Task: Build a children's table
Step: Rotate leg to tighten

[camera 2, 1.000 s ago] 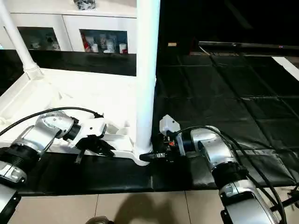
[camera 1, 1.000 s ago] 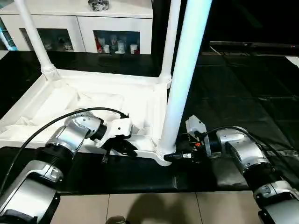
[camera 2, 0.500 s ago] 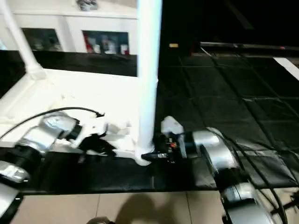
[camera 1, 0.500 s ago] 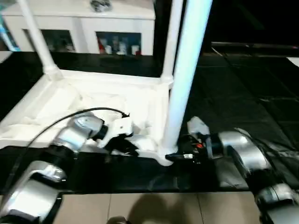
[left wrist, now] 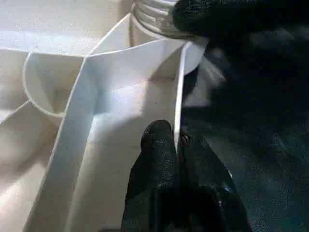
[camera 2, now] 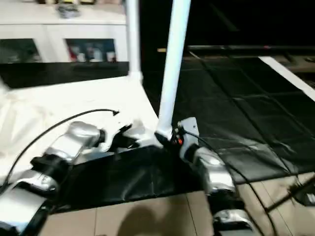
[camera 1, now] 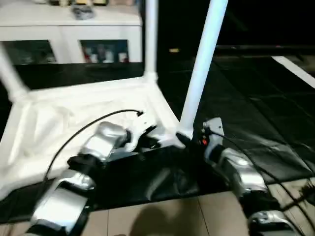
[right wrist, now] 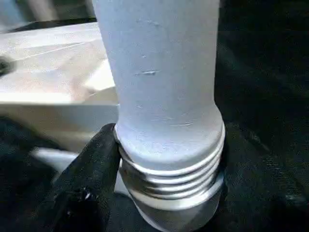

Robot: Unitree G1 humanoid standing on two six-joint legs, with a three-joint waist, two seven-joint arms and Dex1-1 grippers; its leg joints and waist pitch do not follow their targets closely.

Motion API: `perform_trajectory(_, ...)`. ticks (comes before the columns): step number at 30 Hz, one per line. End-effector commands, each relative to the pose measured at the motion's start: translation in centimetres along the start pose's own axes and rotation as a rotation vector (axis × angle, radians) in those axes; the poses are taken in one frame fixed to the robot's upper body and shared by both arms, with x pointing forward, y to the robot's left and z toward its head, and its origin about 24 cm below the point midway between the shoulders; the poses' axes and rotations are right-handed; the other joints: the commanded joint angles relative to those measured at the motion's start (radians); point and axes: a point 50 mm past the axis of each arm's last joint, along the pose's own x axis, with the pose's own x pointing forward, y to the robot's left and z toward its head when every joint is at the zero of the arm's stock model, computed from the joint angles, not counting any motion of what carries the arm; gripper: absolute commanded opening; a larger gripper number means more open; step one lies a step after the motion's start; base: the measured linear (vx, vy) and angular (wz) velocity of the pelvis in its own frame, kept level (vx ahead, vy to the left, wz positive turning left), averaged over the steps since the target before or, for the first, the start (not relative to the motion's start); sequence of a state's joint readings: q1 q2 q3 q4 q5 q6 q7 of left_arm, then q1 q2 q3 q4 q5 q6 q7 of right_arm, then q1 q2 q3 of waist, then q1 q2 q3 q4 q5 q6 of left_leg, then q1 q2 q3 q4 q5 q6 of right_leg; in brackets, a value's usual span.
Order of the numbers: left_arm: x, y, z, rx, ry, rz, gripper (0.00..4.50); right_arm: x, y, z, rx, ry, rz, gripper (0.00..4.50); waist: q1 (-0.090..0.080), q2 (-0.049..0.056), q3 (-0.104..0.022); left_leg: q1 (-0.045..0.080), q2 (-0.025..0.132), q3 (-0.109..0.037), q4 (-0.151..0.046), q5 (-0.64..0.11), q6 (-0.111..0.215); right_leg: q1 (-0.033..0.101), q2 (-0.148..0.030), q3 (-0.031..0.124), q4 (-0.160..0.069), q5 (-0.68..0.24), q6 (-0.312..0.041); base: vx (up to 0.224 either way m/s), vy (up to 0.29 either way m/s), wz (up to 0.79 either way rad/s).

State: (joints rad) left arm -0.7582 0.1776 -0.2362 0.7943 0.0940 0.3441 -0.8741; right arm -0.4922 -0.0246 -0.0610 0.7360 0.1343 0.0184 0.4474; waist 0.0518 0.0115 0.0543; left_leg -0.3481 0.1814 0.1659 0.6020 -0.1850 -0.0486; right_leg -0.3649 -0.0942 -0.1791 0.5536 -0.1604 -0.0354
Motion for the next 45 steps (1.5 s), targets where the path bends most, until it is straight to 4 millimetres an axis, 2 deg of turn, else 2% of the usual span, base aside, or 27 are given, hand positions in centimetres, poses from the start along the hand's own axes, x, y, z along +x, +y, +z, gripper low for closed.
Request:
perform_trajectory(1,0.7,0.0,3.4,-0.010,-0.123,0.122,0.00,1.8,4.6,-1.0,0.039,0.038,0.128,2.79,-0.009,0.007,-0.054,0.023,0.058,-0.047,-0.076,-0.506,-0.028,0.029,-0.105,0.037,-0.113,-0.614,-0.024,0.000,0.000,0.00)
perform_trajectory(2,0.6,0.1,3.5,-0.003,-0.117,0.132,0.00,1.9,4.6,-0.9,0.032,0.031,0.120,2.79,-0.010,0.008,-0.053,0.020,0.059,-0.045,-0.079,-0.500,-0.020,0.030,-0.103,0.040,-0.115,-0.606,-0.020,0.000,0.000,0.00)
perform_trajectory(3,0.5,0.3,3.4,0.013,-0.104,0.141,0.00,2.0,4.6,-0.9,0.038,0.026,0.113,3.13,-0.008,0.008,-0.056,0.024,0.058,-0.041,-0.079,-0.485,-0.008,0.025,-0.103,0.048,-0.114,-0.580,-0.027,0.000,0.000,0.00)
perform_trajectory(5,0.2,0.6,3.1,0.029,-0.087,0.153,0.00,2.1,4.6,-0.8,0.045,0.017,0.103,3.49,-0.004,0.009,-0.059,0.015,0.060,-0.041,-0.086,-0.445,0.001,0.029,-0.105,0.059,-0.103,-0.524,-0.053,0.000,0.000,0.00)
perform_trajectory(7,-0.2,0.9,2.6,0.036,-0.074,0.150,0.00,1.9,4.3,-0.9,0.036,0.015,0.098,3.52,0.001,0.009,-0.063,0.009,0.063,-0.037,-0.091,-0.395,0.010,0.031,-0.103,0.074,-0.086,-0.428,-0.097,0.000,0.000,0.00)
perform_trajectory(9,-0.4,1.0,2.3,0.040,-0.070,0.141,0.00,1.7,4.1,-0.9,0.022,0.012,0.095,3.82,0.001,0.008,-0.066,-0.002,0.063,-0.035,-0.093,-0.355,0.017,0.038,-0.103,0.080,-0.074,-0.371,-0.121,0.000,0.000,0.00)
perform_trajectory(11,-0.8,1.2,1.8,0.052,-0.060,0.136,0.00,1.3,3.4,-0.9,-0.004,0.006,0.075,3.98,-0.001,0.007,-0.070,-0.004,0.062,-0.031,-0.089,-0.308,0.030,0.040,-0.102,0.083,-0.068,-0.326,-0.139,0.000,0.000,0.00)
perform_trajectory(12,-1.2,1.3,1.2,0.066,-0.048,0.122,0.00,0.8,2.4,-1.0,-0.024,0.001,0.052,4.03,0.003,0.003,-0.073,-0.004,0.063,-0.024,-0.085,-0.251,0.043,0.035,-0.101,0.090,-0.058,-0.268,-0.164,0.000,0.000,0.00)
perform_trajectory(14,-1.3,1.4,1.0,0.069,-0.041,0.115,0.00,0.5,1.9,-1.0,-0.030,-0.002,0.045,4.13,0.005,0.000,-0.073,-0.007,0.060,-0.020,-0.082,-0.219,0.055,0.034,-0.097,0.094,-0.050,-0.237,-0.177,0.000,0.000,0.00)
perform_trajectory(15,-1.9,1.5,0.3,0.091,-0.025,0.080,0.00,-0.5,0.6,-0.8,-0.056,-0.017,0.055,4.13,0.013,-0.002,-0.072,-0.009,0.056,-0.016,-0.078,-0.195,0.064,0.037,-0.099,0.096,-0.049,-0.234,-0.180,0.000,0.000,0.00)
perform_trajectory(16,-2.1,1.5,0.1,0.109,-0.022,0.062,0.00,-1.0,0.0,-0.7,-0.071,-0.023,0.065,4.29,0.019,-0.003,-0.072,-0.015,0.055,-0.017,-0.077,-0.174,0.078,0.042,-0.098,0.095,-0.047,-0.242,-0.170,0.000,0.000,0.00)
perform_trajectory(17,-2.1,1.5,0.1,0.109,-0.022,0.062,0.00,-1.0,0.0,-0.7,-0.071,-0.023,0.065,4.38,0.024,-0.002,-0.074,-0.013,0.056,-0.015,-0.075,-0.160,0.082,0.040,-0.097,0.096,-0.045,-0.236,-0.166,0.000,0.000,0.00)
perform_trajectory(20,-2.6,1.4,-0.4,0.138,-0.008,0.008,0.00,-2.2,-1.2,-0.2,-0.104,-0.035,0.126,4.47,0.033,-0.005,-0.082,-0.016,0.059,-0.016,-0.070,-0.089,0.106,0.042,-0.094,0.098,-0.024,-0.125,-0.194,0.000,0.000,0.00)
perform_trajectory(22,-3.0,1.4,-0.9,0.158,0.009,-0.038,0.00,-3.2,-1.9,0.3,-0.123,-0.037,0.211,4.47,0.037,-0.006,-0.087,-0.020,0.060,-0.016,-0.063,-0.055,0.135,0.041,-0.092,0.097,-0.012,-0.055,-0.208,0.000,0.000,0.00)
perform_trajectory(23,-3.2,1.3,-1.2,0.171,0.018,-0.067,0.00,-3.6,-2.2,0.7,-0.141,-0.038,0.253,4.47,0.038,-0.004,-0.082,-0.020,0.062,-0.015,-0.064,-0.060,0.149,0.036,-0.091,0.097,-0.013,-0.053,-0.215,0.000,0.000,0.00)
perform_trajectory(24,-3.4,1.2,-1.4,0.179,0.024,-0.086,0.00,-3.9,-2.3,1.0,-0.153,-0.037,0.281,4.47,0.040,-0.005,-0.079,-0.018,0.062,-0.013,-0.065,-0.087,0.149,0.035,-0.089,0.096,-0.019,-0.093,-0.210,0.000,0.000,0.00)
perform_trajectory(26,-3.9,1.1,-1.9,0.209,0.048,-0.138,0.00,-4.5,-2.7,1.7,-0.188,-0.025,0.360,4.47,0.048,-0.007,-0.074,-0.015,0.063,-0.011,-0.068,-0.128,0.132,0.034,-0.089,0.095,-0.031,-0.182,-0.187,0.000,0.000,0.00)
perform_trajectory(28,-4.0,1.0,-2.2,0.217,0.057,-0.158,0.00,-4.7,-2.8,1.9,-0.201,-0.019,0.387,4.47,0.051,-0.004,-0.068,-0.010,0.065,-0.011,-0.073,-0.175,0.100,0.027,-0.090,0.095,-0.044,-0.287,-0.157,0.000,0.000,0.00)
perform_trajectory(29,-4.3,0.9,-2.3,0.248,0.064,-0.195,0.00,-4.9,-2.9,2.4,-0.216,-0.012,0.434,4.47,0.057,-0.007,-0.068,-0.006,0.062,-0.013,-0.074,-0.201,0.077,0.030,-0.093,0.094,-0.053,-0.351,-0.136,0.000,0.000,0.00)
perform_trajectory(31,-5.0,0.5,-2.8,0.297,0.089,-0.289,0.00,-5.1,-2.8,3.3,-0.236,0.021,0.551,4.47,0.060,-0.008,-0.068,-0.008,0.066,-0.014,-0.077,-0.197,0.077,0.031,-0.090,0.095,-0.049,-0.353,-0.130,0.000,0.000,0.00)
perform_trajectory(32,-5.1,0.5,-3.0,0.310,0.103,-0.309,0.00,-5.1,-2.7,3.4,-0.247,0.035,0.583,4.47,0.061,-0.007,-0.068,-0.006,0.068,-0.012,-0.077,-0.196,0.074,0.027,-0.088,0.097,-0.048,-0.346,-0.130,0.000,0.000,0.00)
perform_trajectory(34,-5.3,0.4,-3.1,0.327,0.126,-0.333,0.00,-5.0,-2.5,3.6,-0.255,0.062,0.630,4.47,0.065,-0.009,-0.068,-0.005,0.066,-0.011,-0.077,-0.196,0.070,0.027,-0.089,0.097,-0.045,-0.346,-0.134,0.000,0.000,0.00)
perform_trajectory(35,-5.4,0.3,-3.1,0.345,0.136,-0.355,0.00,-4.9,-2.3,3.7,-0.280,0.088,0.668,4.47,0.066,-0.013,-0.068,-0.003,0.067,-0.010,-0.077,-0.193,0.067,0.024,-0.090,0.099,-0.046,-0.350,-0.135,0.000,0.000,0.00)
perform_trajectory(38,-5.4,0.1,-3.1,0.371,0.146,-0.396,0.00,-4.5,-2.0,3.9,-0.318,0.127,0.718,4.47,0.071,-0.012,-0.070,-0.005,0.066,-0.011,-0.076,-0.179,0.062,0.025,-0.091,0.099,-0.042,-0.346,-0.137,0.000,0.000,0.00)
perform_trajectory(41,-5.5,-0.3,-3.0,0.403,0.160,-0.456,0.00,-3.9,-1.5,4.3,-0.324,0.147,0.765,4.47,0.077,-0.011,-0.073,-0.001,0.071,-0.010,-0.076,-0.157,0.057,0.021,-0.090,0.102,-0.035,-0.293,-0.154,0.000,0.000,0.00)
perform_trajectory(42,-5.6,-0.5,-3.0,0.415,0.168,-0.478,0.00,-3.8,-1.4,4.4,-0.325,0.156,0.786,4.47,0.079,-0.015,-0.074,-0.003,0.071,-0.010,-0.076,-0.157,0.060,0.023,-0.091,0.103,-0.030,-0.277,-0.164,0.000,0.000,0.00)
perform_trajectory(45,-5.6,-0.7,-2.9,0.449,0.193,-0.527,0.00,-3.5,-0.9,4.4,-0.342,0.204,0.869,4.47,0.090,-0.015,-0.074,-0.002,0.068,-0.007,-0.073,-0.149,0.063,0.021,-0.091,0.104,-0.029,-0.275,-0.167,0.000,0.000,0.00)
